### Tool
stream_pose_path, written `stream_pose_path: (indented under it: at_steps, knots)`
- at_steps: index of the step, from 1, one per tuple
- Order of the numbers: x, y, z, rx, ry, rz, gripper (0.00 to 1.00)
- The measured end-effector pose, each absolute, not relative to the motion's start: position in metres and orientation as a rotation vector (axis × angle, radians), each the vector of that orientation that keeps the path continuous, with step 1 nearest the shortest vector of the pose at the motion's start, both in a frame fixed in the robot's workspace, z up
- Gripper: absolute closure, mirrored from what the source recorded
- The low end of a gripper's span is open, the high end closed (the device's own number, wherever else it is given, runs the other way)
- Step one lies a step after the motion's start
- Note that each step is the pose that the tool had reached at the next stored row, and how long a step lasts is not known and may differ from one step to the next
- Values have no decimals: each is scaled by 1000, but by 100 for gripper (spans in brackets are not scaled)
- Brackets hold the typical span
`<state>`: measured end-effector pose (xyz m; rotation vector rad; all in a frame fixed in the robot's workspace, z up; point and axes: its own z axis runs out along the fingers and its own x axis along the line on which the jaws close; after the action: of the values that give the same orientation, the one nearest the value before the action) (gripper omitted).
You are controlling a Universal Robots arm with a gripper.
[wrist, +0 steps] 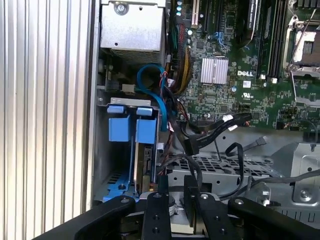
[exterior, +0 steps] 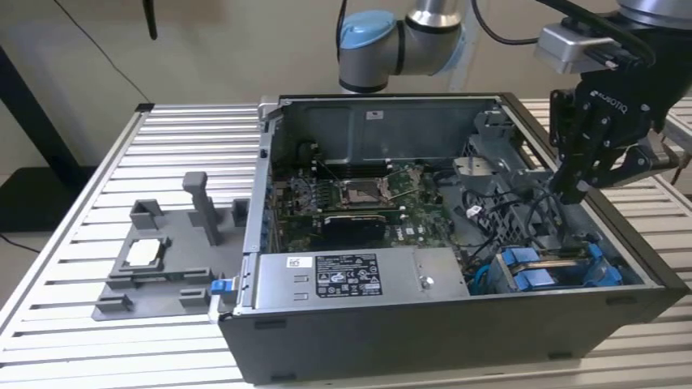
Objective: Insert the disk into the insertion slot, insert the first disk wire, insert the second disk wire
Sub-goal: 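Insert the second disk wire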
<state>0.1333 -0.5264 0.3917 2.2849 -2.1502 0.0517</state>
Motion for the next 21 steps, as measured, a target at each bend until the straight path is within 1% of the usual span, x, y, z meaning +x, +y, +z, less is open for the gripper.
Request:
stream_pose_path:
  at_steps: [8, 21]
  knots:
    - [111, -524, 392, 2291, -2156, 67, 73]
    - [89, -520, 396, 2314, -2178, 123, 73]
